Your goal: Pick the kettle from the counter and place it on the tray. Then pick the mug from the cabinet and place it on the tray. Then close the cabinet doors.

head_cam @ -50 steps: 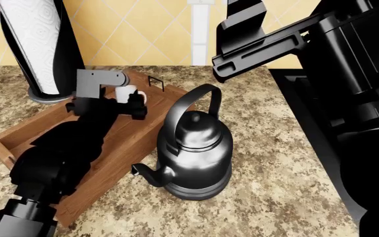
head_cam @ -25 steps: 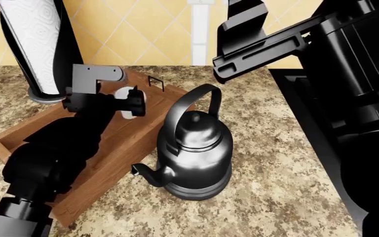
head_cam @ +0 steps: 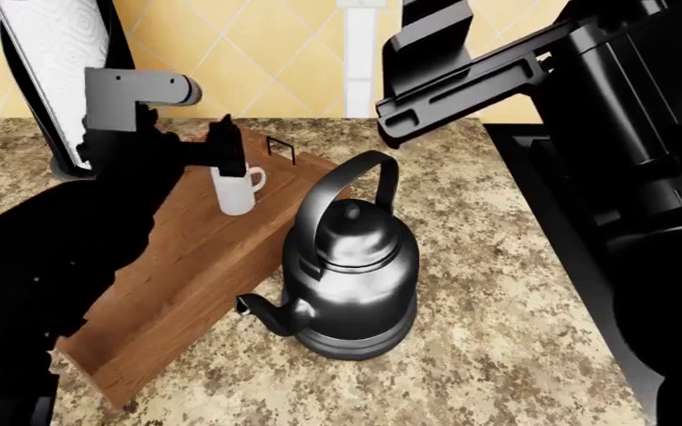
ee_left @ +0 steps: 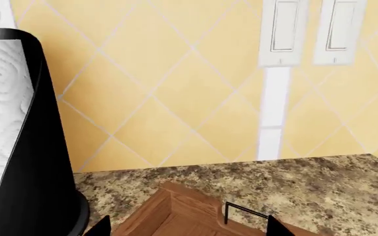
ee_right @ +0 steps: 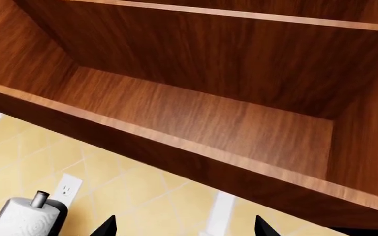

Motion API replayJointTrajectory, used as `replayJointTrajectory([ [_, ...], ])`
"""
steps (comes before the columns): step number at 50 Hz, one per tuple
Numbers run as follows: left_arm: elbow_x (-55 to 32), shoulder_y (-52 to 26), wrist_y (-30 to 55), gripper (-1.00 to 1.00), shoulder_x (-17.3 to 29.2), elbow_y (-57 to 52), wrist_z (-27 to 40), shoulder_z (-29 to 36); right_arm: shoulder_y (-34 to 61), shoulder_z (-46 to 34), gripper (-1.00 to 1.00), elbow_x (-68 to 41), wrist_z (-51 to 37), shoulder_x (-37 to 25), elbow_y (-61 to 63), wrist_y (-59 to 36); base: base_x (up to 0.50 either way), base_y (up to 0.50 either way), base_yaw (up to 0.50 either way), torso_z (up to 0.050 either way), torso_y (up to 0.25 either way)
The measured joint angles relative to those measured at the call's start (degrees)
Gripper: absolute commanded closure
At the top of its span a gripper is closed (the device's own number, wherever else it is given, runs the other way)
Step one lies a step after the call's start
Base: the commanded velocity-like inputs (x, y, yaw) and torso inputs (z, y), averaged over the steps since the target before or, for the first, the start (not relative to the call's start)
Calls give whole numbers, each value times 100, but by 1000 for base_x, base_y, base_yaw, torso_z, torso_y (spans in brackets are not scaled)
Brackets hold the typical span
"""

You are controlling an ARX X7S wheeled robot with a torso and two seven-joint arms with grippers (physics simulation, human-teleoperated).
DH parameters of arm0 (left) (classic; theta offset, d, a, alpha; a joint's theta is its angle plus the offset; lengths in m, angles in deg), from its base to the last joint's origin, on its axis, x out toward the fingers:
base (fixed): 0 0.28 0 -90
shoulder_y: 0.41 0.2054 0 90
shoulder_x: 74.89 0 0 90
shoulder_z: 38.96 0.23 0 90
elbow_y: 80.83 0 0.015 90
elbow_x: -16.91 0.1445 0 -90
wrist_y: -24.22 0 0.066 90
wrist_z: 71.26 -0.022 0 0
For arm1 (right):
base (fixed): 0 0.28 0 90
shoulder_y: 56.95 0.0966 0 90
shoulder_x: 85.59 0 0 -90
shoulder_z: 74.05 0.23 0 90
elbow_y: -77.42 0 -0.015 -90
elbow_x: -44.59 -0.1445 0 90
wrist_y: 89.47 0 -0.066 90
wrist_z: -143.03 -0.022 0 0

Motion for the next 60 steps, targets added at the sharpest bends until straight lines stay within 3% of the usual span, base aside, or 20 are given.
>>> replayJointTrajectory([
  [23, -1491, -313, 1554, -100, 987, -2060, 951, -1093, 751, -6, -100, -437, 155, -301, -618, -433, 0, 0, 0, 0, 0],
  [31, -2500, -470, 2280, -100, 1212, -2393, 1292, -1395, 910, 3, -100, -518, 36, -392, -618, -552, 0, 0, 0, 0, 0],
  [44, -4524, -1282, 3326, -100, 1163, -2271, 2252, -1379, 951, 15, -100, -559, -108, -463, -518, -555, 0, 0, 0, 0, 0],
  [60, -6300, -2196, 3705, -100, 869, -1889, 3273, -720, 889, -54, -100, -514, -183, -597, -399, -509, 0, 0, 0, 0, 0],
])
